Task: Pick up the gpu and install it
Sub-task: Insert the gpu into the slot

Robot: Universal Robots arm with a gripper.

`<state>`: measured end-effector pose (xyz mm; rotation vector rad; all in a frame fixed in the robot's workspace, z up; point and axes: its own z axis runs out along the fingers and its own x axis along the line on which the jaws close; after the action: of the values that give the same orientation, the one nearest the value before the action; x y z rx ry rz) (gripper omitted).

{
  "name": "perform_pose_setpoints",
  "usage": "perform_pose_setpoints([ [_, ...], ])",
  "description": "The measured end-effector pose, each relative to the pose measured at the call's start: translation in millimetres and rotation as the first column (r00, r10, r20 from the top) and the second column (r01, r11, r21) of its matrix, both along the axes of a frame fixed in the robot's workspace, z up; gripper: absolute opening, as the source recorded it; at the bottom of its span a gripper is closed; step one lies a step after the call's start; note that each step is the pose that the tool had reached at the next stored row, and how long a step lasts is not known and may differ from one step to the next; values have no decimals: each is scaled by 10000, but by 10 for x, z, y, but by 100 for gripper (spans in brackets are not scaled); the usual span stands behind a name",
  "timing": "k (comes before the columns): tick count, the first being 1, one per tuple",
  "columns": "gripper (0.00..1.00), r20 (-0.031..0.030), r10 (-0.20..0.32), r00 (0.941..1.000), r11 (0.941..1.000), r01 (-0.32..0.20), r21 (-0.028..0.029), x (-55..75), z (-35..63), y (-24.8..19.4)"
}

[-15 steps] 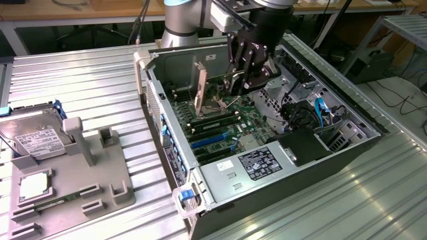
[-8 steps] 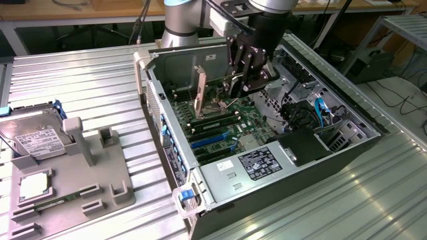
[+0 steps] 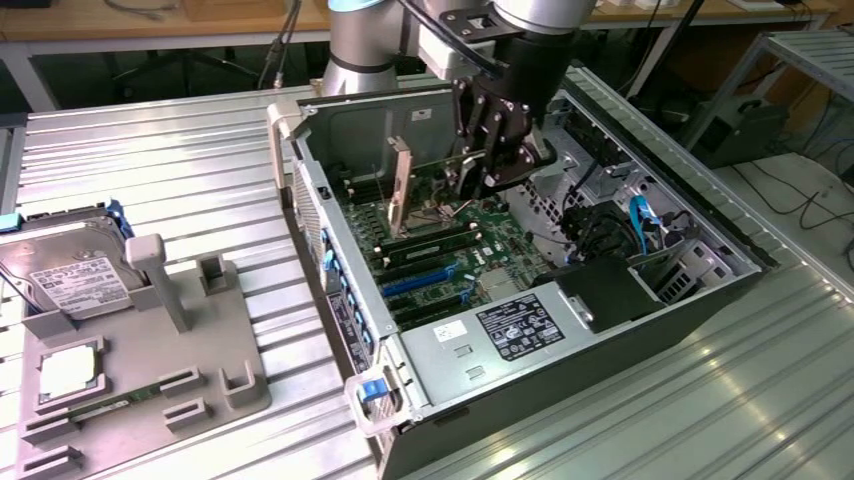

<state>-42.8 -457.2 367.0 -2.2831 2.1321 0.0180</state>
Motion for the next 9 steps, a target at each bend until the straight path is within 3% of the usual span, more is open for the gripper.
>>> perform_pose_setpoints([
  [9,29,0,0,10000,10000,0,1,0,-90,0],
])
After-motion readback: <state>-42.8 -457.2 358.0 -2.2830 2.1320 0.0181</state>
